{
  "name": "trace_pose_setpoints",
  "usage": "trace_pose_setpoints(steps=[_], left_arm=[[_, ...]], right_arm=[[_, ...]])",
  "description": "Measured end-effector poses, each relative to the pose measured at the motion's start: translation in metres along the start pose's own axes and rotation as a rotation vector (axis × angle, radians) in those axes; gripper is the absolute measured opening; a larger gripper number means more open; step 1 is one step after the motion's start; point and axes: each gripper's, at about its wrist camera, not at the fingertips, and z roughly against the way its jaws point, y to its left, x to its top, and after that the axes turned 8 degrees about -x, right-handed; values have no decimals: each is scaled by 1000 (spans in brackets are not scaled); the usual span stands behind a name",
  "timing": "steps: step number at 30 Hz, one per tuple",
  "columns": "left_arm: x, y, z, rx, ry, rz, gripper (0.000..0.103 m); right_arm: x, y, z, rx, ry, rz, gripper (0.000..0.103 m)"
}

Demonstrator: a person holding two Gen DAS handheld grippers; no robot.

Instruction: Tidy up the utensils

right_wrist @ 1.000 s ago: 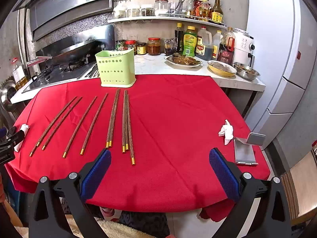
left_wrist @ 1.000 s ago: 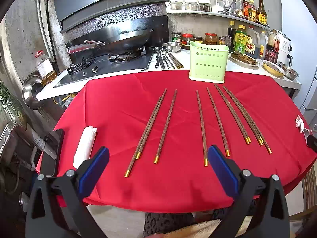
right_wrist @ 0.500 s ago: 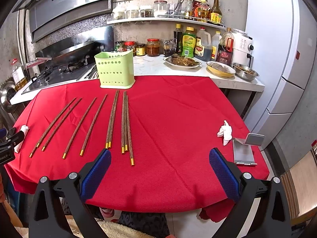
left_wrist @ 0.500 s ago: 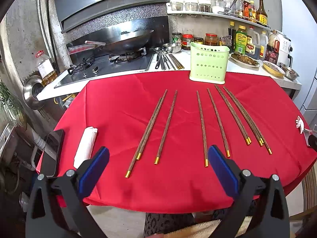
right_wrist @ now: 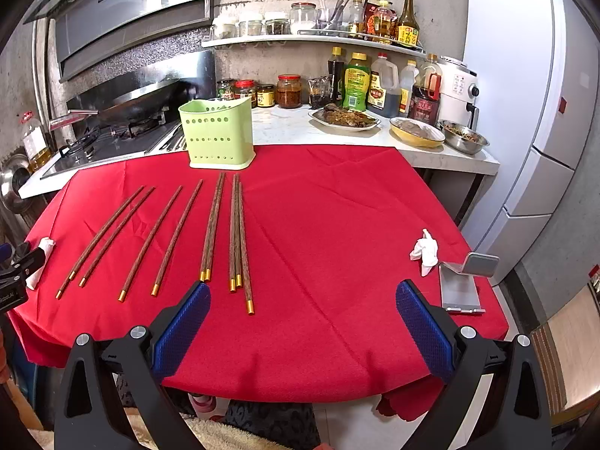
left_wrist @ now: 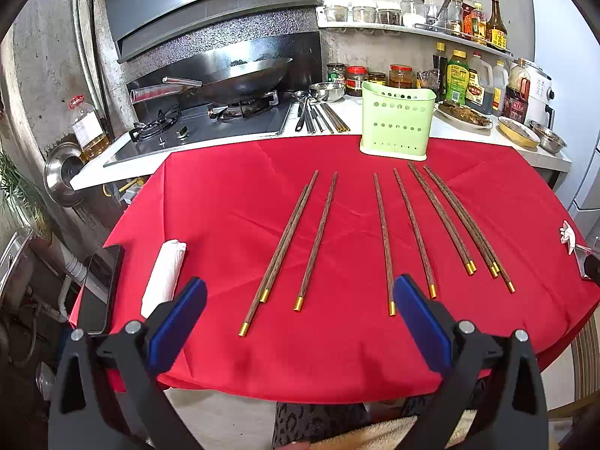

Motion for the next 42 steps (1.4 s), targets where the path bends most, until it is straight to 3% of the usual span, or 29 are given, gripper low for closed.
trace_pose_setpoints(steps=[42], left_arm=[[0,4,2,-4,-4,4,97]], right_arm=[[0,1,1,7,-5,2,97]])
